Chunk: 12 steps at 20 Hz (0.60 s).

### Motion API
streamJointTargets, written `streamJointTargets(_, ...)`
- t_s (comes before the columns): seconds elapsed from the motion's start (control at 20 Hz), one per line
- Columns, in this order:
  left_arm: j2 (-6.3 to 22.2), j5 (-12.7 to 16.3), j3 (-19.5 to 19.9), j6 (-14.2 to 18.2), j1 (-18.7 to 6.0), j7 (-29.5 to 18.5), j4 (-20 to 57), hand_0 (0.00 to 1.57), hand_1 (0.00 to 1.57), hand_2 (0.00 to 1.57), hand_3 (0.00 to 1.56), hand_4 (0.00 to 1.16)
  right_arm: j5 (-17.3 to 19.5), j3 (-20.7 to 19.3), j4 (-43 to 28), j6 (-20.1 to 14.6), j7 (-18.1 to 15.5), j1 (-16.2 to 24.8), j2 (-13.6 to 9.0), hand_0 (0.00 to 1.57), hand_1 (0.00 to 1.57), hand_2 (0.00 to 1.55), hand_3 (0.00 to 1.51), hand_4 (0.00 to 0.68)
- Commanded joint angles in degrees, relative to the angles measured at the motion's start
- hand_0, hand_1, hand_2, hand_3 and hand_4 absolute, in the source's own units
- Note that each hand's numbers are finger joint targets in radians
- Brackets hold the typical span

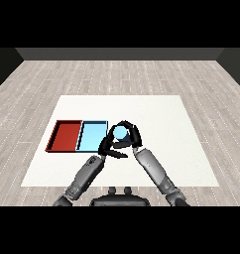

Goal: Pick the blue can and put it in the blue box

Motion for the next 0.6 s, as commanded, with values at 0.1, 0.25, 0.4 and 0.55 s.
streamJointTargets(0.1,-0.02,3.33,-3.22,2.82,-1.81,-3.98,2.39,0.0,0.0,0.0,0.0,0.0,-6.48,2.67,2.82,-3.13,-2.64,-1.74,0.01,1.45,1.45,1.45,1.38,0.592)
streamJointTargets(0.25,-0.02,3.13,-2.76,1.4,-2.61,-0.31,0.65,0.0,0.0,0.0,0.0,0.0,-6.46,0.49,0.81,-0.29,-4.67,1.92,0.01,1.46,1.46,1.46,1.39,0.599)
streamJointTargets(0.4,-0.02,6.6,-3.9,2.04,-6.64,-2.13,6.44,0.0,0.0,0.0,0.0,0.0,-6.4,3.93,-2.24,-3.89,-1.32,1.98,0.01,1.46,1.46,1.45,1.38,0.597)
streamJointTargets(0.55,-0.02,6.21,-10.44,10.47,-5.06,1.01,3.13,0.0,0.0,0.0,0.0,0.42,-12.3,3.39,3.6,-3.44,-4.82,-2.95,0.01,1.48,1.48,1.46,1.39,0.593)
